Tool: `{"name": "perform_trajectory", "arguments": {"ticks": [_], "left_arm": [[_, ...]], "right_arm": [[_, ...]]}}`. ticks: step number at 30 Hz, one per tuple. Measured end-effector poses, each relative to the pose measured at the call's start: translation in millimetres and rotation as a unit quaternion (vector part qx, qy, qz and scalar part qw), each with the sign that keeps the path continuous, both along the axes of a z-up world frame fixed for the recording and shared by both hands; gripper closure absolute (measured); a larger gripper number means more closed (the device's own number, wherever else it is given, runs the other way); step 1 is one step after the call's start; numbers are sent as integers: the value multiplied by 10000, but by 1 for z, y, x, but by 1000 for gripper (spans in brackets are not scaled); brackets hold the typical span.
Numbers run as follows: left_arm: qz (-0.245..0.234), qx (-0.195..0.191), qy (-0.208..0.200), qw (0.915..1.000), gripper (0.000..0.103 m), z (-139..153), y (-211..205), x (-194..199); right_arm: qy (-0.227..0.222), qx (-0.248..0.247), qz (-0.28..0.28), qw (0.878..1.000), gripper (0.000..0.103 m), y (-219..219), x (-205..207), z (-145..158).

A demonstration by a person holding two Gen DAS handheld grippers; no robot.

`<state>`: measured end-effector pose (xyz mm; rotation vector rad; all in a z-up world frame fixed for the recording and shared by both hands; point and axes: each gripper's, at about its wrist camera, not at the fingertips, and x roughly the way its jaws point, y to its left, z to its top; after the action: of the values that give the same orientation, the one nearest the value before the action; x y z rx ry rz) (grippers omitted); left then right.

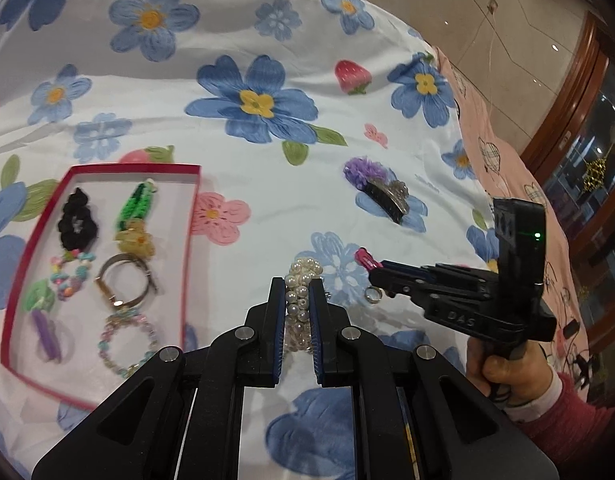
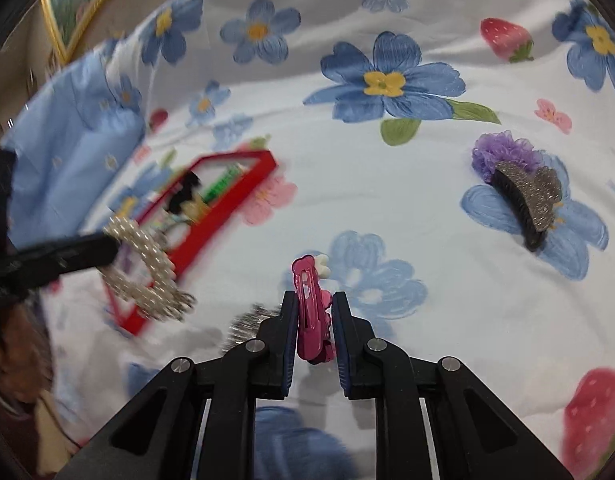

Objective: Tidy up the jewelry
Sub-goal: 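Carry the pearl necklace and pink hair clip in both tools into the tray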

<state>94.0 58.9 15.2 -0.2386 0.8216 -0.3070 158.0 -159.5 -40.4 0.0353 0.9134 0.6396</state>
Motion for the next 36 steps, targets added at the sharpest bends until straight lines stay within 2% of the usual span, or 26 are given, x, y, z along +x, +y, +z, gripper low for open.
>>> {"name": "perform_trajectory", "arguments": {"ticks": [2, 8, 22, 26, 30, 36], "left_arm": [[101, -20, -21, 9999, 93, 2, 9, -7], [426, -97, -21, 9990, 93, 3, 41, -25], [1127, -222, 3, 9934, 93, -5, 112, -42], [1251, -294, 78, 9917, 93, -12, 129, -42], [1301, -535, 187, 9899, 93, -23, 146, -40], [1427, -632, 367, 9871, 93, -40, 162, -37]], "right_arm": [[60, 230, 38, 9997, 86, 5, -5, 5], [147, 519, 290, 9981, 86, 34, -20, 11], [214, 598, 930, 9936, 86, 110, -36, 12], [241, 616, 1042, 9923, 86, 126, -36, 10], [301, 634, 1176, 9906, 86, 144, -35, 7], [347, 522, 1410, 9880, 86, 171, -35, 1]]}}
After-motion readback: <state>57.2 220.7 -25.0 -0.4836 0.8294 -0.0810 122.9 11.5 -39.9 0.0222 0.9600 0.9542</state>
